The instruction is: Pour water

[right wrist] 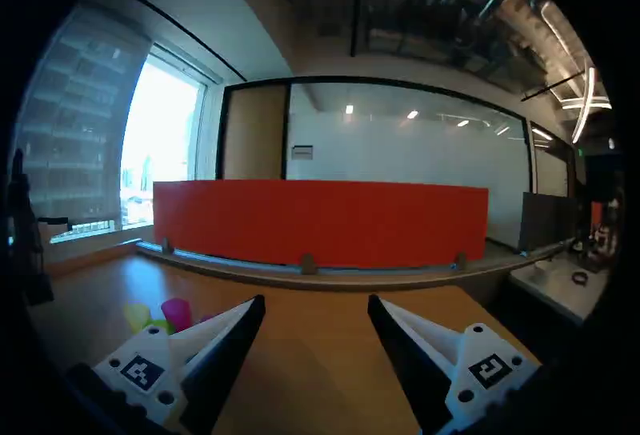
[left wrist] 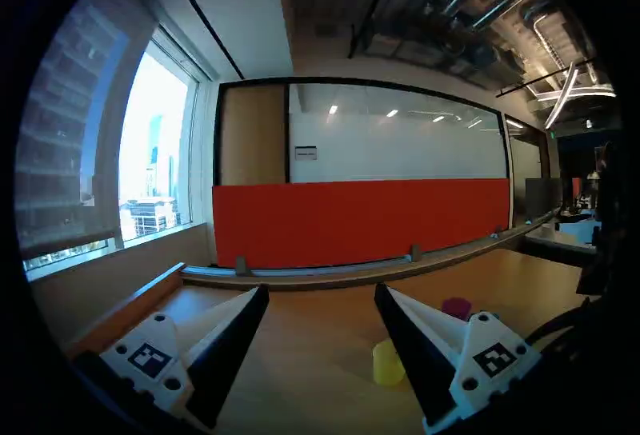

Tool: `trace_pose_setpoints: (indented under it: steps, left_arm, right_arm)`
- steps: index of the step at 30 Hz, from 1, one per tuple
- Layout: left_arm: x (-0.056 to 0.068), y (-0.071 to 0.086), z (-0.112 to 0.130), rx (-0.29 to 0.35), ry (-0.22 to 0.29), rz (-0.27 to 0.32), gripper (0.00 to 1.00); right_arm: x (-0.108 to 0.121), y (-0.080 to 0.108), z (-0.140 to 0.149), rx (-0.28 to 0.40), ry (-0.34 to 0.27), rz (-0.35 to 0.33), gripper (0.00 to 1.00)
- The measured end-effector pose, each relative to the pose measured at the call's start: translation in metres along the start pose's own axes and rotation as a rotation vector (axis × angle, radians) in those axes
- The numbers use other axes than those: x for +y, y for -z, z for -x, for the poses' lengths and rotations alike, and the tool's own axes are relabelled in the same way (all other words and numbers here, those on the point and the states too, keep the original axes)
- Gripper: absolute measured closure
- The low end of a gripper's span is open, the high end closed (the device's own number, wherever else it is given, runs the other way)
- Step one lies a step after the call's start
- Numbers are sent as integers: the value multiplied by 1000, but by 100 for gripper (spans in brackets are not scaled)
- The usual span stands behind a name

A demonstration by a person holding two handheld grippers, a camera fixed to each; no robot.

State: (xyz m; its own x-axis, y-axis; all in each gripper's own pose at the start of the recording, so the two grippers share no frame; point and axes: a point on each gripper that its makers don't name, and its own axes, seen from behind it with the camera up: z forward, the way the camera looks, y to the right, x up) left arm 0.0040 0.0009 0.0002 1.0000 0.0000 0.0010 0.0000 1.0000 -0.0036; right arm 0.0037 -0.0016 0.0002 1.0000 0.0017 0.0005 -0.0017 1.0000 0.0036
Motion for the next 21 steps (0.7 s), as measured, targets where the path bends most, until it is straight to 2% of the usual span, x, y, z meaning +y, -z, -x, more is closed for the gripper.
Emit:
trace_pose_setpoints:
  steps: [11, 17, 21]
  left_arm:
    - [13, -10, -46, -22, 20, 81, 1]
    - [24, -12, -58, -26, 52, 145, 1]
    - [32, -12, -64, -25, 45, 196, 1]
  right_arm:
    - [-11, -2, -45, 5, -13, -48, 1]
    - [-12, -3, -49, 2, -8, -70, 1]
    - [-21, -3, -48, -6, -8, -119, 1]
